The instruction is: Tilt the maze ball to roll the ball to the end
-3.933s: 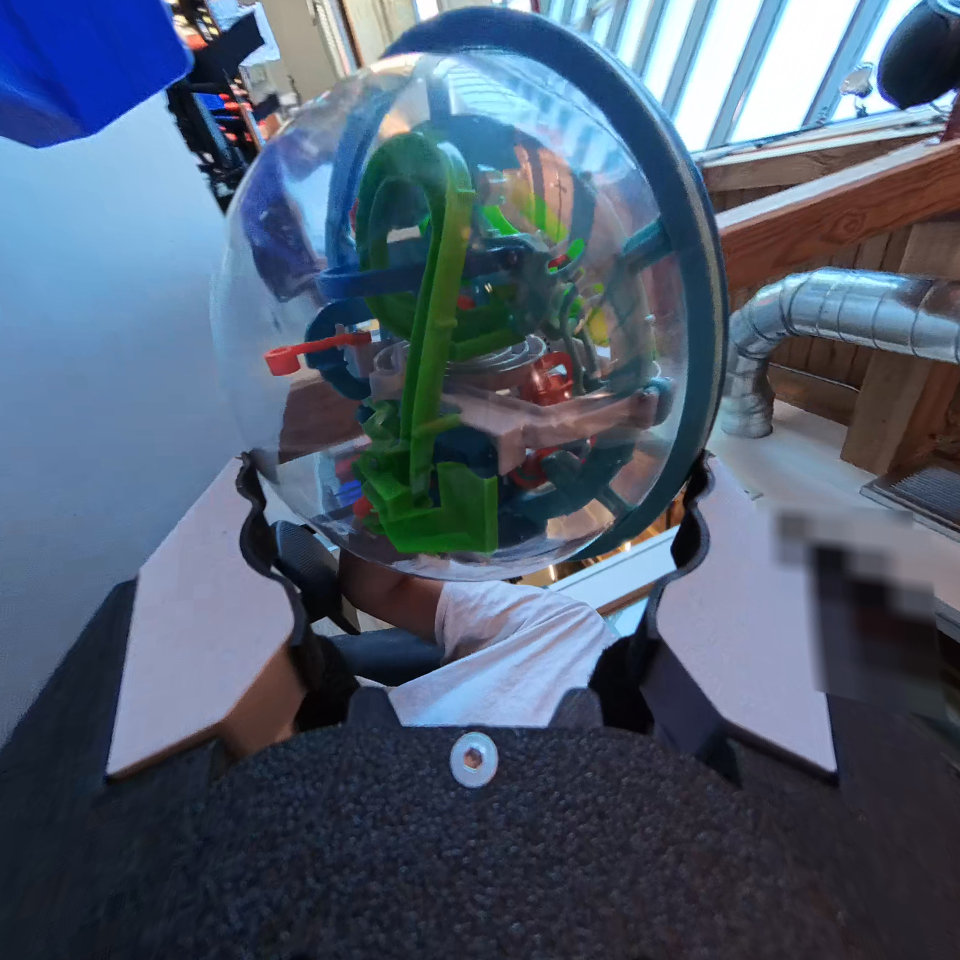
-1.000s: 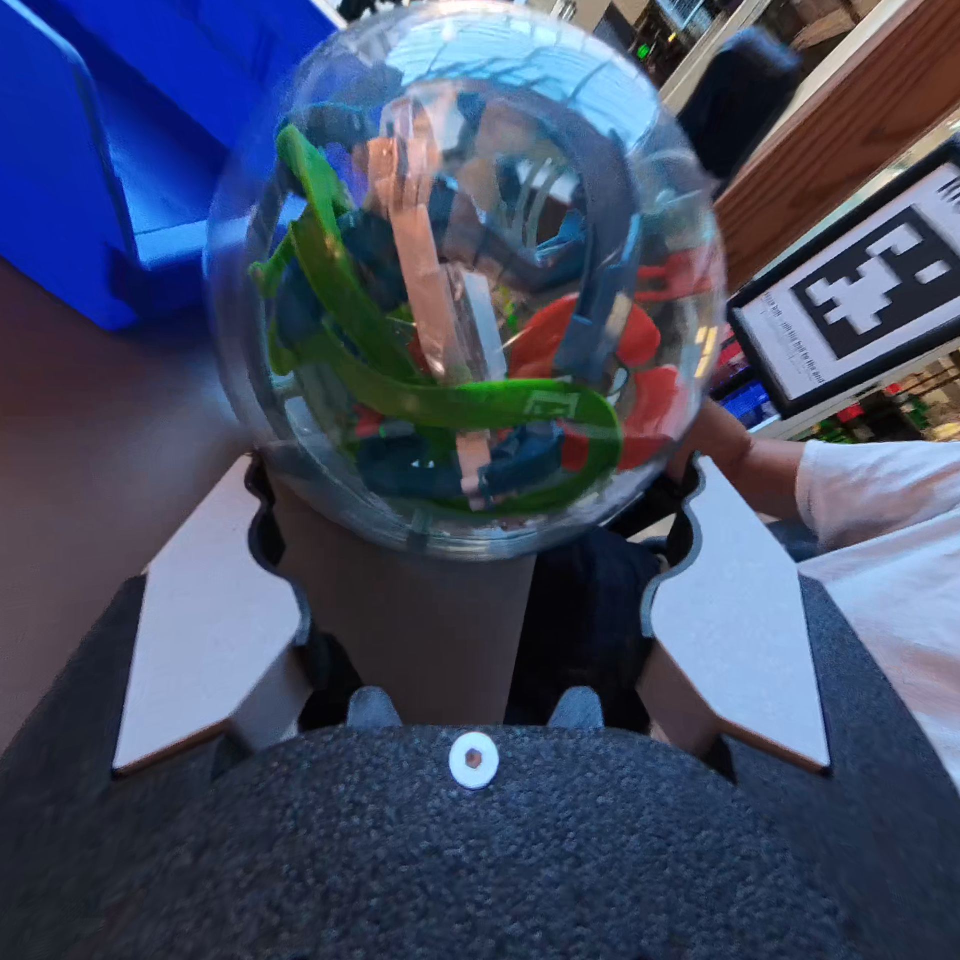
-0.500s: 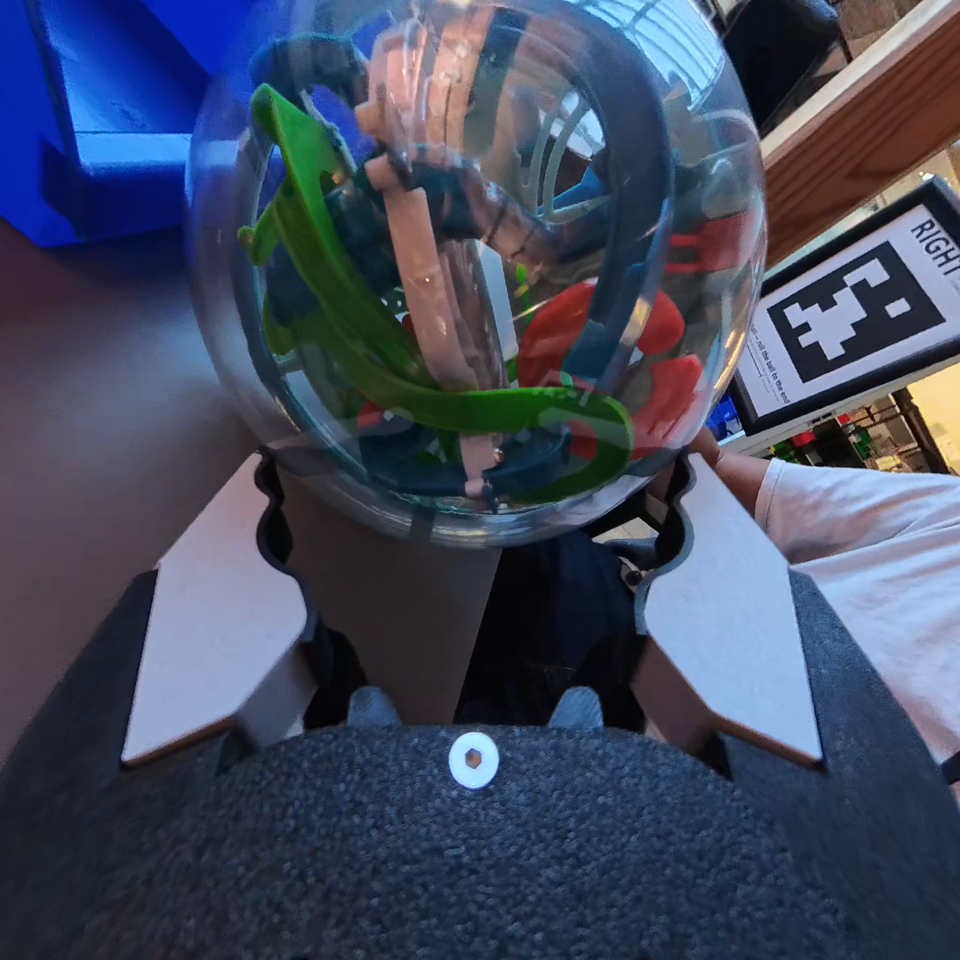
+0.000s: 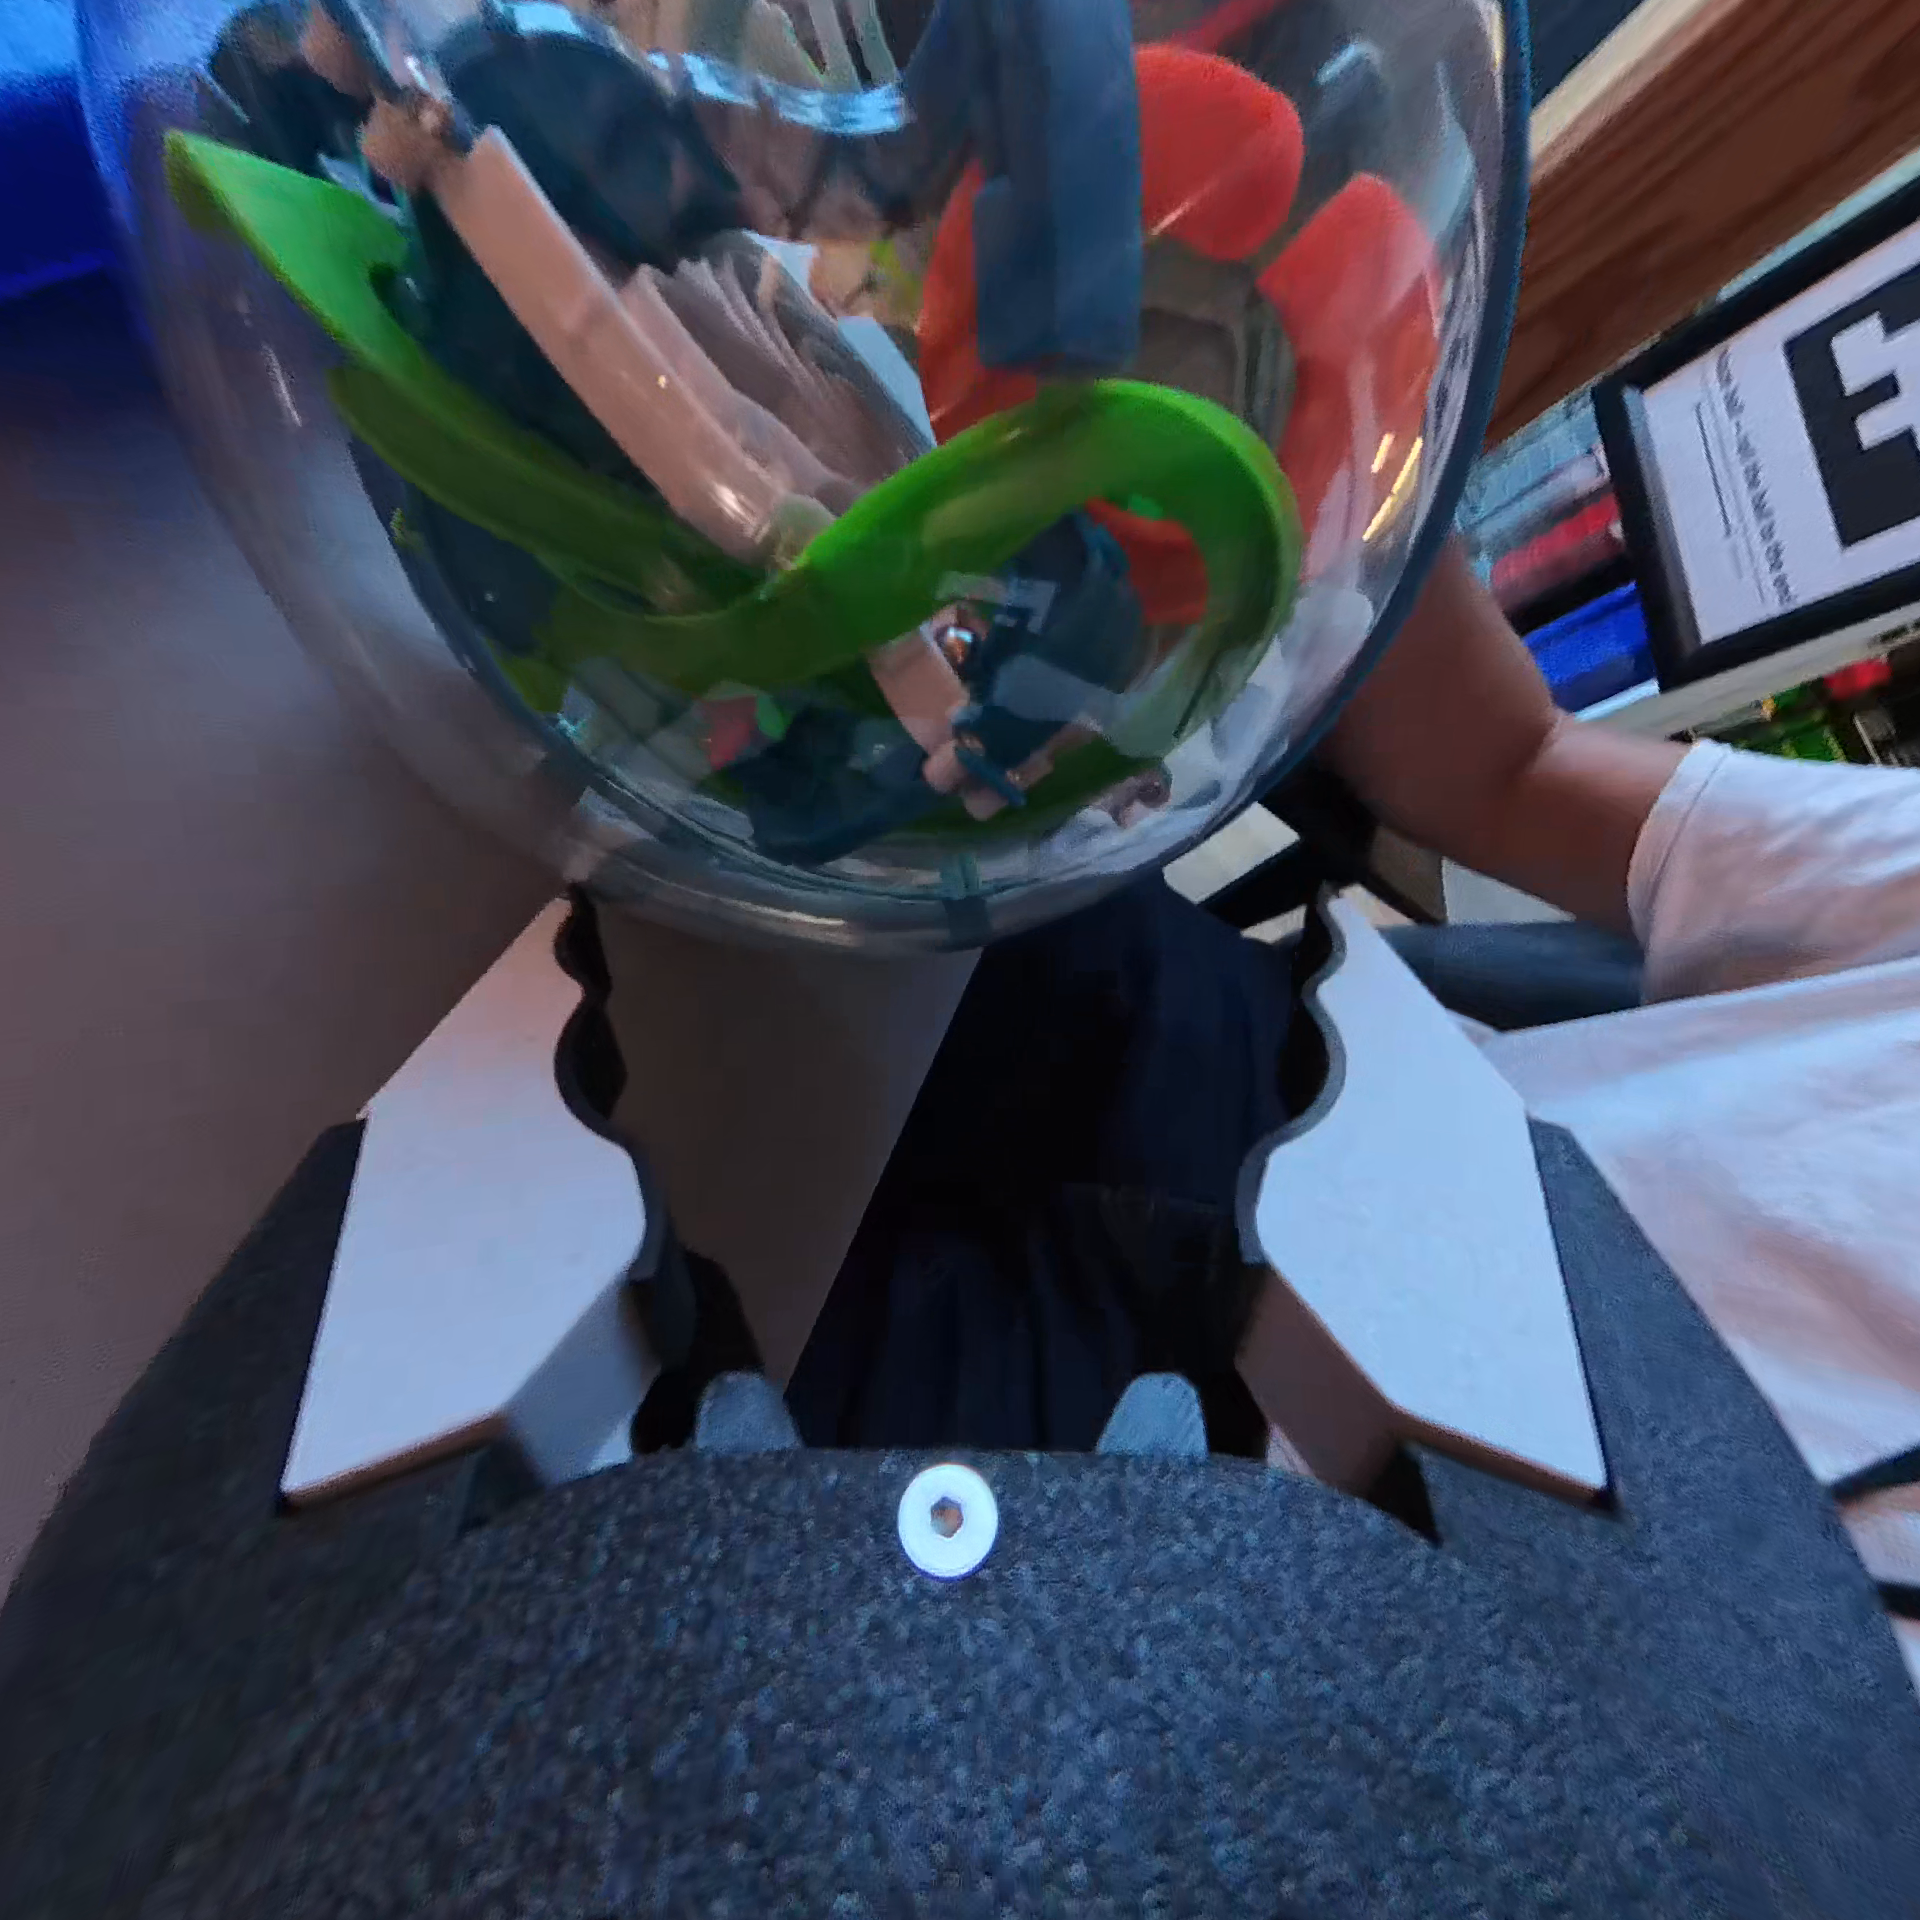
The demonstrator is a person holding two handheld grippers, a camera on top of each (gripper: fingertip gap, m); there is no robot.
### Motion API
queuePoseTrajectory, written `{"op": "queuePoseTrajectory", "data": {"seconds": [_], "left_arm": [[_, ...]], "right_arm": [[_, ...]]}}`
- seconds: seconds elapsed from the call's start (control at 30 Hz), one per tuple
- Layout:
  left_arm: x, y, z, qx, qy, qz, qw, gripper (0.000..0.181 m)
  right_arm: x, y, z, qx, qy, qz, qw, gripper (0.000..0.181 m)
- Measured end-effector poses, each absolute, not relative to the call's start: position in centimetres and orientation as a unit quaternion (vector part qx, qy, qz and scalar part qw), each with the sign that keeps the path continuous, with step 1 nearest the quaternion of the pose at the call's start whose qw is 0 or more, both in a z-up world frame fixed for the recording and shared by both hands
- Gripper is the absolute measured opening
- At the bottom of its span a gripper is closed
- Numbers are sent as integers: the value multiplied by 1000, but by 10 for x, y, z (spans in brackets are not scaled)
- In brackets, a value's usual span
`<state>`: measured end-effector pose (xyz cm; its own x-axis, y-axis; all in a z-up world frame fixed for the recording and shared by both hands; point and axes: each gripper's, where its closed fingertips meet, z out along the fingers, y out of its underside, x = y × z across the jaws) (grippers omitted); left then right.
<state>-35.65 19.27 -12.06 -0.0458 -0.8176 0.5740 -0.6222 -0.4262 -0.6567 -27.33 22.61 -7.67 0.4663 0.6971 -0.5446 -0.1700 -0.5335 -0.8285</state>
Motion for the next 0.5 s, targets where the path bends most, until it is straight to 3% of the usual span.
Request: {"op": "queuePoseTrajectory", "data": {"seconds": [0.1, 0.23, 0.4, 0.5], "left_arm": [[-360, 211, -111, -678, 527, -498, 124, 128], [-350, 238, -104, -658, 543, -478, 210, 158], [-346, 237, -112, -656, 544, -467, 236, 153], [-348, 238, -112, -670, 511, -478, 249, 152]], "right_arm": [[-277, 227, -79, -730, -211, 484, 433, 153], [-286, 246, -67, -716, -198, 506, 439, 153], [-296, 256, -57, -703, -200, 500, 464, 152], [-291, 252, -42, -675, -200, 467, 536, 142]]}}
